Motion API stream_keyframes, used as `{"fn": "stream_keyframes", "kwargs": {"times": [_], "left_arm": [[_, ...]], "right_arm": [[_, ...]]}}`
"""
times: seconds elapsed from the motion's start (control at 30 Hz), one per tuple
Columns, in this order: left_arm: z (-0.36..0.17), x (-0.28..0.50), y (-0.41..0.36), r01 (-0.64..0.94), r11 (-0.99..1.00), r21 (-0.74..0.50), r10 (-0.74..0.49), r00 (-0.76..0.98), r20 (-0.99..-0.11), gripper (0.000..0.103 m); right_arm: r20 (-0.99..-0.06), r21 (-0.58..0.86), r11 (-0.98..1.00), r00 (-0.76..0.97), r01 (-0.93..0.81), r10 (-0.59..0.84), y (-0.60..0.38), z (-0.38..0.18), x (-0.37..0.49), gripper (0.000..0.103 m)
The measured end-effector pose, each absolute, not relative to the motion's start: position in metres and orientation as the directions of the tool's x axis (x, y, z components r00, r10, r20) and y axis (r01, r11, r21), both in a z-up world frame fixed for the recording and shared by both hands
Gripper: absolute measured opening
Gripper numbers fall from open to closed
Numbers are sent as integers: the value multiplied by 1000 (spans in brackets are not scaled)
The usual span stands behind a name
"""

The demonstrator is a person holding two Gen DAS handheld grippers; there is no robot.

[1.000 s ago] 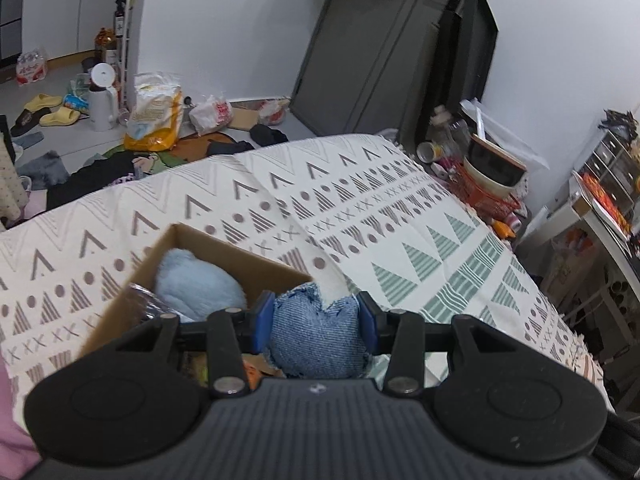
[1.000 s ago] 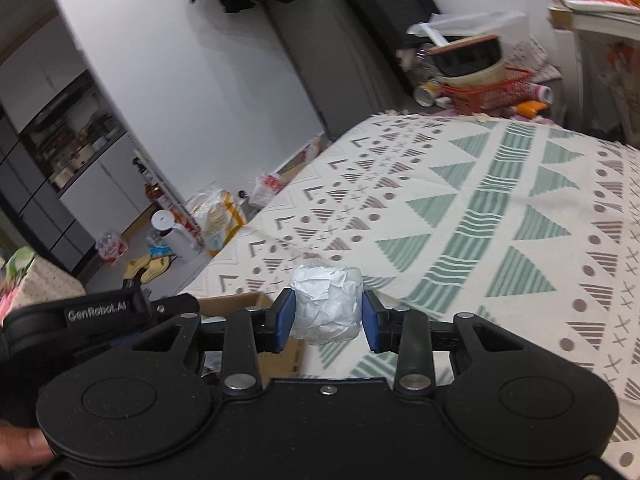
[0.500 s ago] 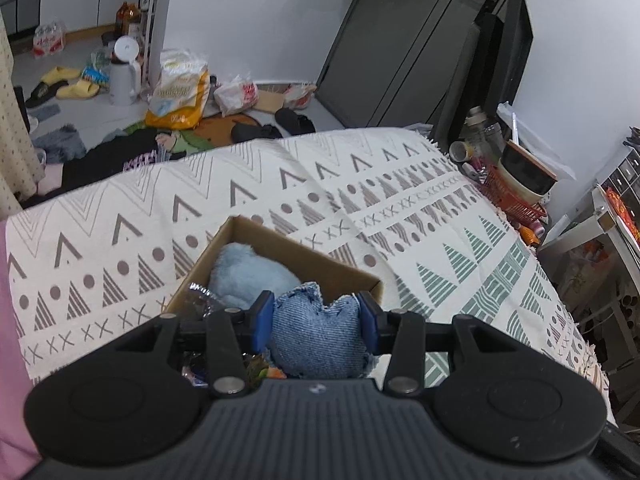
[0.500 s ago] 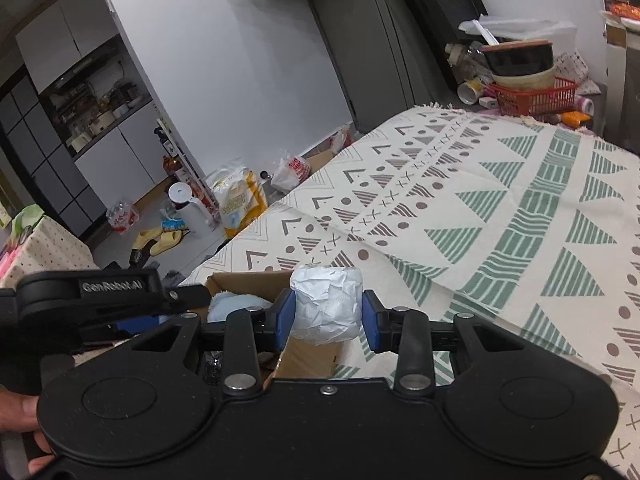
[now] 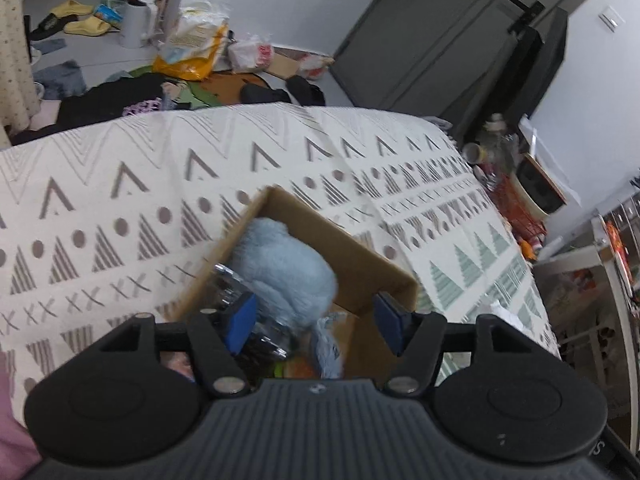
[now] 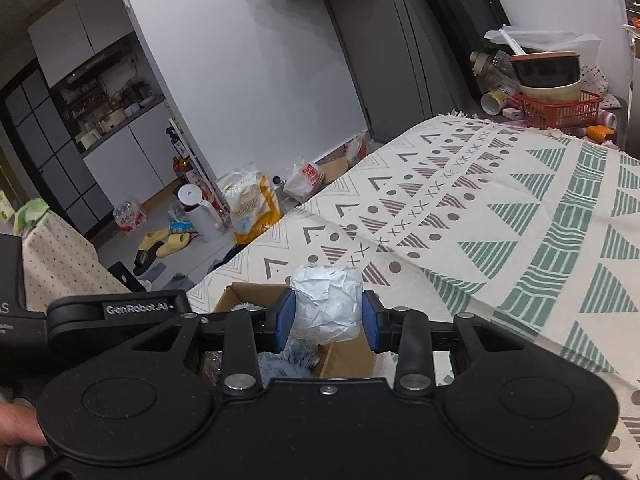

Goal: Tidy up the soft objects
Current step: 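Carry the denim heart and white wrapped item over the box, then open the left gripper over the box while the right gripper releases the white item inside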

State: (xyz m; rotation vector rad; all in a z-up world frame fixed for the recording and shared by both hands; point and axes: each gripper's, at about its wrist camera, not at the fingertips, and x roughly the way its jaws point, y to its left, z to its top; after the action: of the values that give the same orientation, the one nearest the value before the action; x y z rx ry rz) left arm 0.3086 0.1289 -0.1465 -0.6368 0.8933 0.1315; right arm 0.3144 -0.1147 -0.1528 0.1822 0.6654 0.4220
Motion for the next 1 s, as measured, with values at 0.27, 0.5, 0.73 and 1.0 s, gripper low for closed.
{"fn": "stream_keyframes", "kwargs": {"times": [0.27,0.5,0.73,1.0], "left_arm": [[-144,313,143,-347,818,-459,-159,630,-760,64],[-137,310,141,-314,842,-438,-165,622,-765,64],[-116,294,143,-283,872,-400,-150,623,-768,77],[-87,267,132,-191,918,-348,-154,635,-757,84]], "right_arm": [[-582,289,897,682,-334,442,-96,-158,317,38],[-588,278,907,691,-315,420,-98,-158,313,49],[-605,260,915,687,-308,403,-102,-149,293,49],[-608,249,935,711,-251,353,-112,-129,260,49]]}}
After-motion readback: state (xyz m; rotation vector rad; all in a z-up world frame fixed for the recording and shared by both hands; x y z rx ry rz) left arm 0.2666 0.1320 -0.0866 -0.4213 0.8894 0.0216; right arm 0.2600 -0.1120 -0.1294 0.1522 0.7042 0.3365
